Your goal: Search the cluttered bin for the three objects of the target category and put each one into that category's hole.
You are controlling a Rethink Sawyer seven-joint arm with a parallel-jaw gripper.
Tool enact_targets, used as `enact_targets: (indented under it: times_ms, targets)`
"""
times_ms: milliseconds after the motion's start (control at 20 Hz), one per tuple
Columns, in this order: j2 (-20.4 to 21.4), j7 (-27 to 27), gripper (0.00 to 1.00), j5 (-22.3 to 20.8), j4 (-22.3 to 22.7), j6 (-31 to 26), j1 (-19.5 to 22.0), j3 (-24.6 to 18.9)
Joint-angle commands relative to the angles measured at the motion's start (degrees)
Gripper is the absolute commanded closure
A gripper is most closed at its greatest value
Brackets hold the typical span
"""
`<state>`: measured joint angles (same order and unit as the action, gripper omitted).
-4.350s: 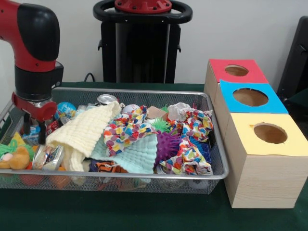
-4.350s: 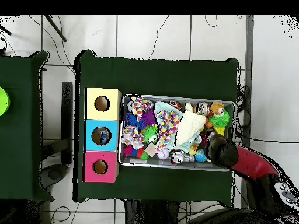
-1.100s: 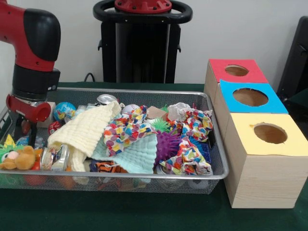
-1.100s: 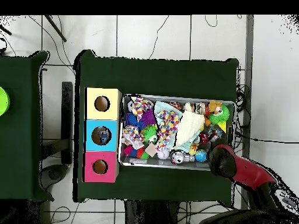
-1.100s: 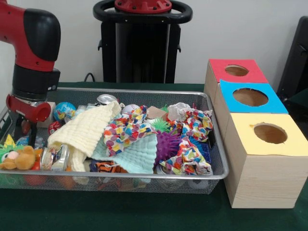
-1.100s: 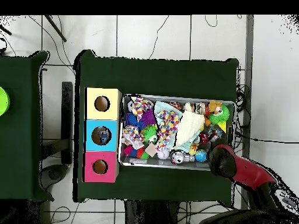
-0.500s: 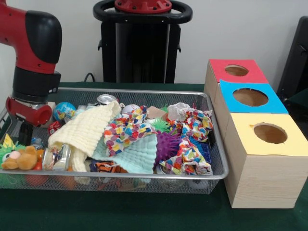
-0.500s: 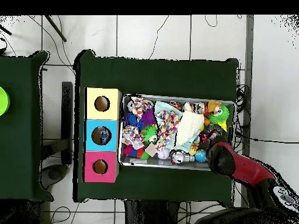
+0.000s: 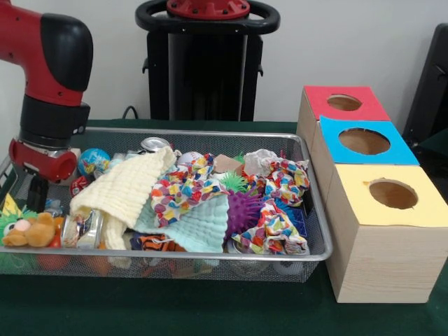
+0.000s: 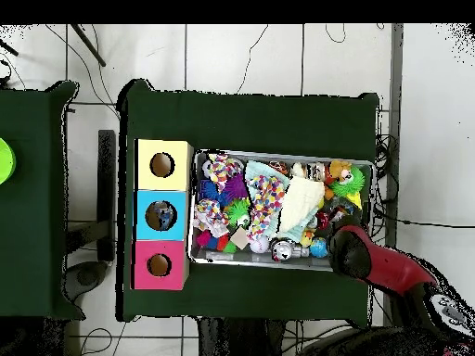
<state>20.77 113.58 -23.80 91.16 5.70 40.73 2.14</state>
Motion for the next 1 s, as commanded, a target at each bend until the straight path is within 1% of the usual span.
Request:
enact_targets:
  times_ms: [50,250,350,500,600,700,1000]
  targets:
    - [-2.3,4.0,1.0,0.9,5.9,-10.7,-2.9,-2.9]
    - [1.4,3.3,1.0,1.1,8.0,-13.9,-2.8,-3.6]
    - [4.1,2.1,1.0,0.9,9.1,-16.1,-2.4,-4.5]
    - [7.5,0.2,1.0,0.7,9.6,-19.5,-2.4,-5.3]
    - [8.3,-0.5,1.0,0.4,9.3,-20.7,-2.3,-5.7]
    - [8.4,-1.1,1.0,-0.4,8.7,-20.6,-2.0,-6.3]
    - [9.8,-0.6,1.0,-0.8,9.1,-21.6,-2.1,-6.3]
